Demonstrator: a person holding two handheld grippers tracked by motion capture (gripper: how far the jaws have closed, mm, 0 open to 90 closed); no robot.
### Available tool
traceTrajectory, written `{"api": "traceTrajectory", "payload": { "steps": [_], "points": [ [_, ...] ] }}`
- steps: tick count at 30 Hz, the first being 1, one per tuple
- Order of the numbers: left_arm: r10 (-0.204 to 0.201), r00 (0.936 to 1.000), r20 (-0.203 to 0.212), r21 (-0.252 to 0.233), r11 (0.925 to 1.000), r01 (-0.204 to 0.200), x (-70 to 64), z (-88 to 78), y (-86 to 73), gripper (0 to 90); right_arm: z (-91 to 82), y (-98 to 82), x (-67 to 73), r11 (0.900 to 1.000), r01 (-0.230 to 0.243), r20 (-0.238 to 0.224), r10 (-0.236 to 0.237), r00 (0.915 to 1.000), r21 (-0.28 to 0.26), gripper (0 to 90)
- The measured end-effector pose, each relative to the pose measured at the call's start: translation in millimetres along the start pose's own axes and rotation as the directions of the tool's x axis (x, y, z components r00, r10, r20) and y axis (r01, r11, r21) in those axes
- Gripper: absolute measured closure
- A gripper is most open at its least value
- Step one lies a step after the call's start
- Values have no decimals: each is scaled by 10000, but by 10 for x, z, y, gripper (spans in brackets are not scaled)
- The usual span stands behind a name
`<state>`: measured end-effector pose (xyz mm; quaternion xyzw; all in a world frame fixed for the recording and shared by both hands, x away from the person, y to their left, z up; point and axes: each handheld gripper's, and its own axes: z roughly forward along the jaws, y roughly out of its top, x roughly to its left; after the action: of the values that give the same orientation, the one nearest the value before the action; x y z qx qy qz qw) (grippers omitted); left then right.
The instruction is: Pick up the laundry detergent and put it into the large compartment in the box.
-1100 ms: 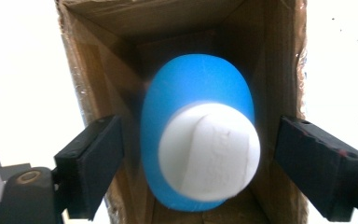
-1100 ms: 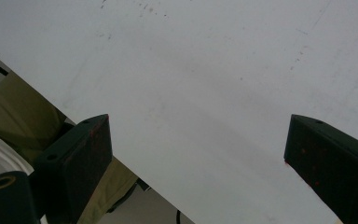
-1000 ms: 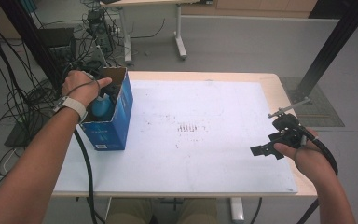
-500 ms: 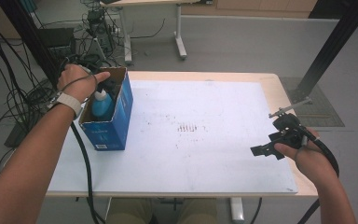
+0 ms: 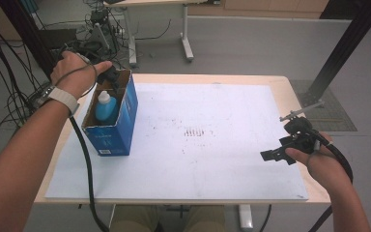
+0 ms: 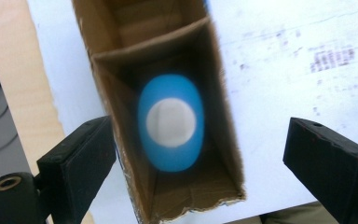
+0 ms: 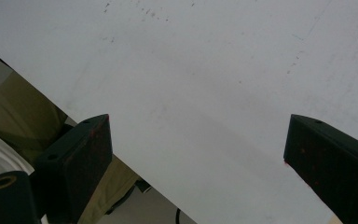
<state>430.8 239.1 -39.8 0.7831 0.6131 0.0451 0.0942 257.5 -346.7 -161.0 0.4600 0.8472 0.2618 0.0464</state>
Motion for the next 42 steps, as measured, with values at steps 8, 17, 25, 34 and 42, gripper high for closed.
{"api": "traceTrajectory", "payload": {
  "steps": [8,17,25,34,42],
  "points": [
    [749,9970,189,-346,9966,-742,-151,-271,19,86,-16,15,4,10000,33,41,-33,10000,9,78],
    [1990,9784,555,-557,9790,-1959,-333,-457,75,68,-8,11,-5,10000,20,45,-20,10000,-30,78],
    [3735,9245,762,-521,9274,-3704,-608,-421,151,71,-11,8,-15,10000,-39,42,39,10000,-31,78],
    [5132,8524,999,-551,8583,-5102,-810,-310,218,70,-2,13,-23,10000,-96,60,96,9999,-1,78],
    [6326,7638,1281,-707,7740,-6292,-973,-216,231,72,2,46,-24,9999,-94,76,93,9999,54,78]
  ]
}}
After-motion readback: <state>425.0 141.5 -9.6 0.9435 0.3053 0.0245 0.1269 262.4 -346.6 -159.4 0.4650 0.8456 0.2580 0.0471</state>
